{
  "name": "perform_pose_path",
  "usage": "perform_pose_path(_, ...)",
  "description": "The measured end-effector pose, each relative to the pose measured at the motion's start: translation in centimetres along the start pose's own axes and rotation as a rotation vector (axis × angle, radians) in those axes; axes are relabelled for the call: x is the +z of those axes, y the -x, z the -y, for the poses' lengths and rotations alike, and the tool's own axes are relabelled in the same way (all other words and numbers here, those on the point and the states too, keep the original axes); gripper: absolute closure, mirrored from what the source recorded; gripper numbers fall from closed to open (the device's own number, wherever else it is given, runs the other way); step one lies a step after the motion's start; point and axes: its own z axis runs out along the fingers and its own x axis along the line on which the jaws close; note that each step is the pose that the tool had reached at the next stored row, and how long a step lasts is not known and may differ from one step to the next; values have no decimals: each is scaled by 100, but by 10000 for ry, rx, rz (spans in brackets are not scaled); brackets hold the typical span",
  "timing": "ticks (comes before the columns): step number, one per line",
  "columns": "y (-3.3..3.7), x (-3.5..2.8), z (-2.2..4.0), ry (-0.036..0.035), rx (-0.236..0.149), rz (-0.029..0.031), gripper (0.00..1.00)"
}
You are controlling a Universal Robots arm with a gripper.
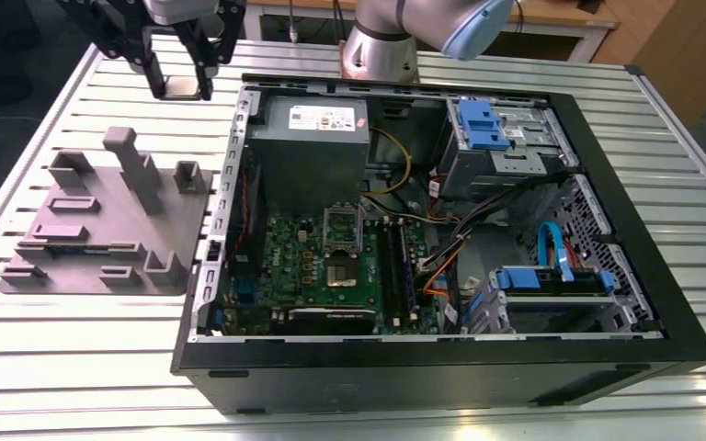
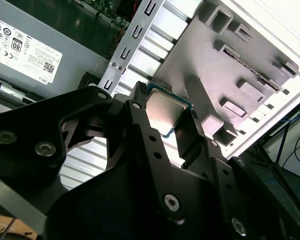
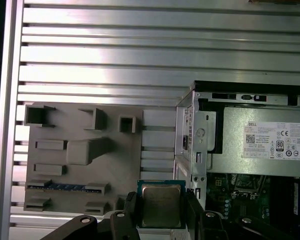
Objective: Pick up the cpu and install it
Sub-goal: 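Pick up the cpu and move it towards the insertion slot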
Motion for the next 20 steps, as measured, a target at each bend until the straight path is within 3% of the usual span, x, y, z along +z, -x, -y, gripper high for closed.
perform_pose_path(20,52,-1,1,0,0,0,53)
